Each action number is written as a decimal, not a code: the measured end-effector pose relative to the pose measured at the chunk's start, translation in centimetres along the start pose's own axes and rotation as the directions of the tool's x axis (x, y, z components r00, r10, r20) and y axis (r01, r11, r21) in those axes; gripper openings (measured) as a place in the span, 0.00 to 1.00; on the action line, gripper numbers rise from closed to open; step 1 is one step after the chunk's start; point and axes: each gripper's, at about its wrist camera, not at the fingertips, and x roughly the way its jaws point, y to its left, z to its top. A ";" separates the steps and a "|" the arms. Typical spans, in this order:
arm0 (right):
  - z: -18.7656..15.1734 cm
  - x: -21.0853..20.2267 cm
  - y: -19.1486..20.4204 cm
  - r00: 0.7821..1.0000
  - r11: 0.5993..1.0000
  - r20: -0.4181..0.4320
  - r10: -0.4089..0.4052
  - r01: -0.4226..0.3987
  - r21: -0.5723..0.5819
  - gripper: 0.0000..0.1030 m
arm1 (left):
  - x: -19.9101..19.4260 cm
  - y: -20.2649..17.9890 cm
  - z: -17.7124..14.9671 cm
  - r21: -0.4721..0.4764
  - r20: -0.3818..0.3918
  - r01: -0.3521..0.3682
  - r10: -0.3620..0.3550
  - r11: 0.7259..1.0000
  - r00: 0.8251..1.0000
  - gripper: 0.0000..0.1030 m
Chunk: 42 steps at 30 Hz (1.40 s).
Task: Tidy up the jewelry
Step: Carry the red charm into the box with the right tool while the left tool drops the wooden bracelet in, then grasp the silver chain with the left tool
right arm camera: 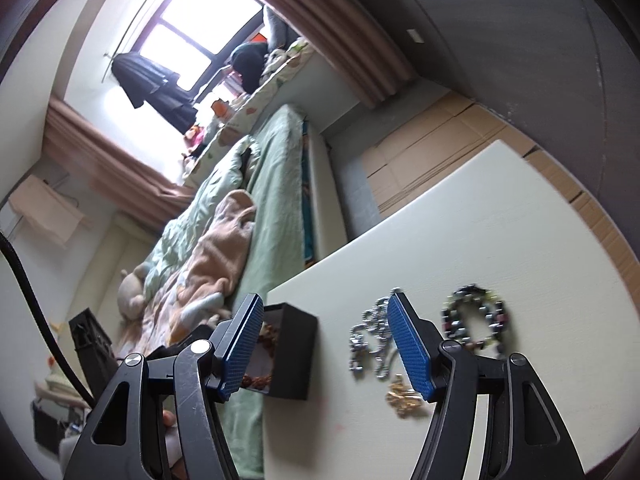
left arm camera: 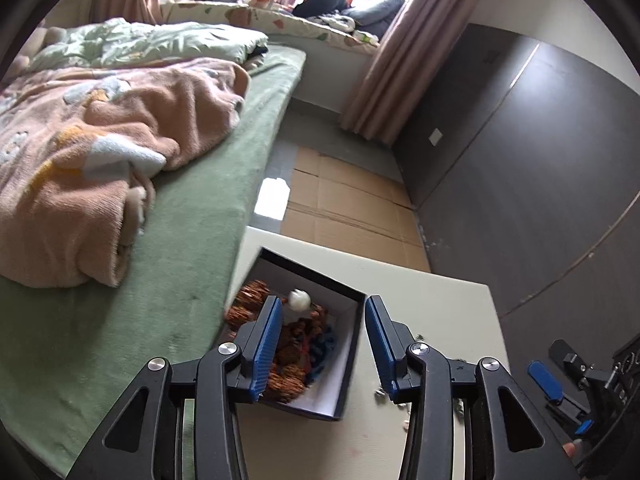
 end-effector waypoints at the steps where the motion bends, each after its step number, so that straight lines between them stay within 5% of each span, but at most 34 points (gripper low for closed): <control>1: 0.2 -0.3 -0.3 1.000 1.000 0.003 -0.005 0.005 0.004 0.63 | 0.1 -0.3 -0.2 0.006 -0.010 0.014 -0.014 1.000 1.000 0.43; 21: 1.4 -1.8 -5.7 0.977 0.978 -0.054 -0.204 0.207 0.041 0.63 | 4.6 -8.3 -4.8 0.213 -0.176 0.073 -0.035 0.974 0.984 0.43; 34: 1.5 -1.0 -9.5 0.962 0.954 -0.144 -0.232 0.254 0.158 0.63 | 9.8 -10.7 -6.9 0.306 -0.234 -0.022 0.098 0.952 0.967 0.36; 42: 1.6 0.3 -9.5 0.955 0.960 -0.193 -0.223 0.249 0.124 0.60 | 12.1 -10.9 -7.8 0.355 -0.227 -0.098 0.187 0.930 0.956 0.34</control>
